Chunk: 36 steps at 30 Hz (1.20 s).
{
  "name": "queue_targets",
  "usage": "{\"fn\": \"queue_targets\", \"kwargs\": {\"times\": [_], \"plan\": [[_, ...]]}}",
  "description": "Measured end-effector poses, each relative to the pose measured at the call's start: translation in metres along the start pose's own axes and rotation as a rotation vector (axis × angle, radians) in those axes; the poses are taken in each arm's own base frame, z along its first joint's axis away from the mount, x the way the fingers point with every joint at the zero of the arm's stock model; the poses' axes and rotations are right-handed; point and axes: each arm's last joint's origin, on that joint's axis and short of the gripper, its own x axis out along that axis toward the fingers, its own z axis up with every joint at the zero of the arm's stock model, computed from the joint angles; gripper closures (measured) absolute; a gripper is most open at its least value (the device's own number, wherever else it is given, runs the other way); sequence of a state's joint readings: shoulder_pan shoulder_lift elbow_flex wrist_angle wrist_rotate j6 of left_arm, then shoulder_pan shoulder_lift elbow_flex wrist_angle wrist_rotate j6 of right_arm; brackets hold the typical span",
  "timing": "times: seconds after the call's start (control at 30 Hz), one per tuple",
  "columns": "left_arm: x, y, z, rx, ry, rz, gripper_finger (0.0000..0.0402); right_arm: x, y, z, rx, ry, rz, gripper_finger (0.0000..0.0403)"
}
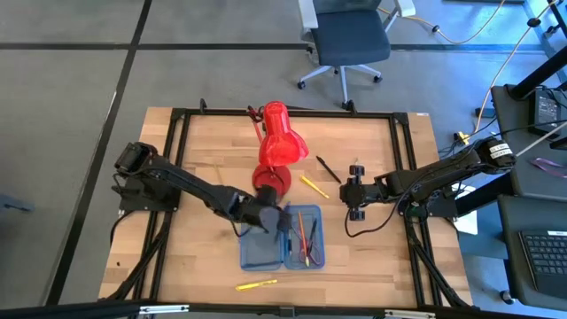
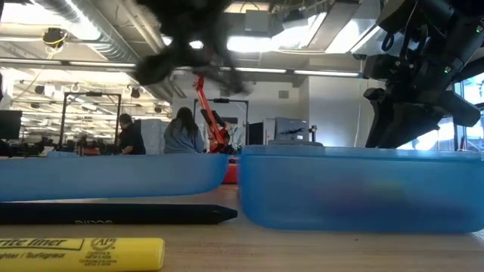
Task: Pick & place school supplies into a supply box
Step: Put the middle left black pen into the blue supply box
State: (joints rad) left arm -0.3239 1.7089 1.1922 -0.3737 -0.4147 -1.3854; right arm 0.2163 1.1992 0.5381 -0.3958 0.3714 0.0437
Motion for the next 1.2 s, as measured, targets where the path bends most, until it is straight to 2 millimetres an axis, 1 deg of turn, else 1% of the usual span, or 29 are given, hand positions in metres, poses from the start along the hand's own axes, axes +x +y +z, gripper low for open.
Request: {"fn": "queue_targets", "kwargs": {"times": [0.13,0.23,0.33,0.43,0.6,0.73,1.2], "plan": [[0.016,-0.026,0.001,0.088,-0.037,-0.118,0.0374,0.0,0.0,0.0,0.0,0.0,0.0,0.025],[0.035,-0.036,-0.001,0.125,-0.03,-0.104,0.0374,0.0,0.0,0.0,0.0,0.001,-0.001,0.025],[0.053,-0.04,-0.006,0.146,0.004,-0.088,0.0374,0.0,0.0,0.0,0.0,0.003,0.0,0.025],[0.066,-0.04,-0.009,0.142,0.027,-0.074,0.0374,0.0,0.0,-0.001,0.001,0.005,0.006,0.025],[0.085,-0.032,-0.014,0.118,0.068,-0.035,0.0373,0.0,0.0,-0.001,0.001,0.007,0.01,0.025],[0.091,-0.028,-0.016,0.117,0.074,-0.016,0.0365,0.0,0.0,-0.001,0.0,0.008,0.014,0.025],[0.088,-0.03,-0.016,0.146,0.092,-0.036,0.0332,0.0,0.0,-0.001,-0.001,0.008,0.017,0.025]]}}
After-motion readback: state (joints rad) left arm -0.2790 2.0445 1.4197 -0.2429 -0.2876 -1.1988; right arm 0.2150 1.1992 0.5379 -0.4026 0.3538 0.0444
